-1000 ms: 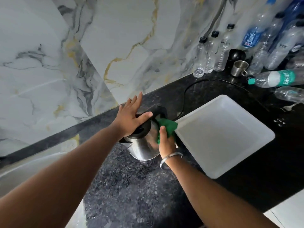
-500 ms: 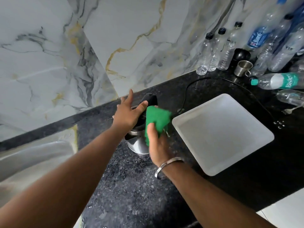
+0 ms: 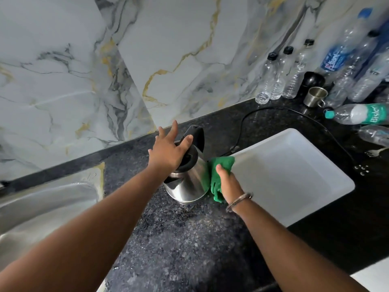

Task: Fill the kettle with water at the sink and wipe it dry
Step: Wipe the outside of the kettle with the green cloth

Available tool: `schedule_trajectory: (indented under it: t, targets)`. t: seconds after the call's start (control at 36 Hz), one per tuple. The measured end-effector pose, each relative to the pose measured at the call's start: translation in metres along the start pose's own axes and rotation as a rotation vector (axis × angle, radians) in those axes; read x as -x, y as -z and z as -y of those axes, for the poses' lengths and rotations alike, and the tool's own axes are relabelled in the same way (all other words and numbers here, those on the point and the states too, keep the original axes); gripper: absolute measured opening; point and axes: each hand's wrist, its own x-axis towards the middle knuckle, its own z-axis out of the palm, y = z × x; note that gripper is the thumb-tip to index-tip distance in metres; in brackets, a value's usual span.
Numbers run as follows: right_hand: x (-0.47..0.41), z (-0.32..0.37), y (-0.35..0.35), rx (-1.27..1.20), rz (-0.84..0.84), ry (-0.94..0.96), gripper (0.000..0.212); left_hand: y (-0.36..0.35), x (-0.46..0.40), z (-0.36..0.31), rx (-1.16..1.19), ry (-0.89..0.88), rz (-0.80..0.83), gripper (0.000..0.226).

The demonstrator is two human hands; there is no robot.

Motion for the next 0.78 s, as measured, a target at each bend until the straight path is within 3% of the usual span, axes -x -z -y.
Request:
schedule_trajectory:
  t: [0.08, 0.14, 0.28, 0.42, 0.53, 0.58, 0.67, 0.75, 0.78]
  targets:
    - [-0.015, 0.037, 0.014, -0.308, -0.034, -0.006, 0.072, 0.0, 0.0, 0.001, 0.026, 0.002, -0.006, 0.079]
    - [-0.024, 0.057, 0.015, -0.423, 0.028, -0.011, 0.073, 0.0, 0.0, 0.002, 0.038, 0.0, -0.017, 0.078]
    - [-0.042, 0.076, -0.003, -0.275, 0.079, -0.021, 0.097, -0.005, 0.001, 0.003, 0.069, 0.025, -0.055, 0.076]
    - [-0.045, 0.055, -0.016, -0.15, 0.121, -0.094, 0.098, -0.007, 0.003, -0.001, 0.076, 0.118, -0.078, 0.074]
    - [-0.055, 0.045, -0.019, -0.032, 0.135, -0.115, 0.072, -0.013, 0.011, -0.014, 0.055, 0.32, -0.135, 0.068]
    - [-0.056, 0.04, -0.015, -0.084, 0.142, -0.159, 0.071, -0.012, 0.013, -0.017, 0.089, 0.355, -0.128, 0.067]
    - [-0.049, 0.039, -0.007, -0.201, 0.127, -0.173, 0.079, -0.007, 0.012, -0.016, 0.122, 0.336, -0.082, 0.072]
    - [-0.028, 0.049, 0.002, -0.294, 0.071, -0.021, 0.06, -0.004, 0.01, -0.01, 0.035, 0.253, -0.041, 0.072]
    - [-0.022, 0.05, 0.005, -0.328, 0.051, 0.02, 0.063, -0.002, 0.008, -0.007, -0.031, 0.196, -0.034, 0.072]
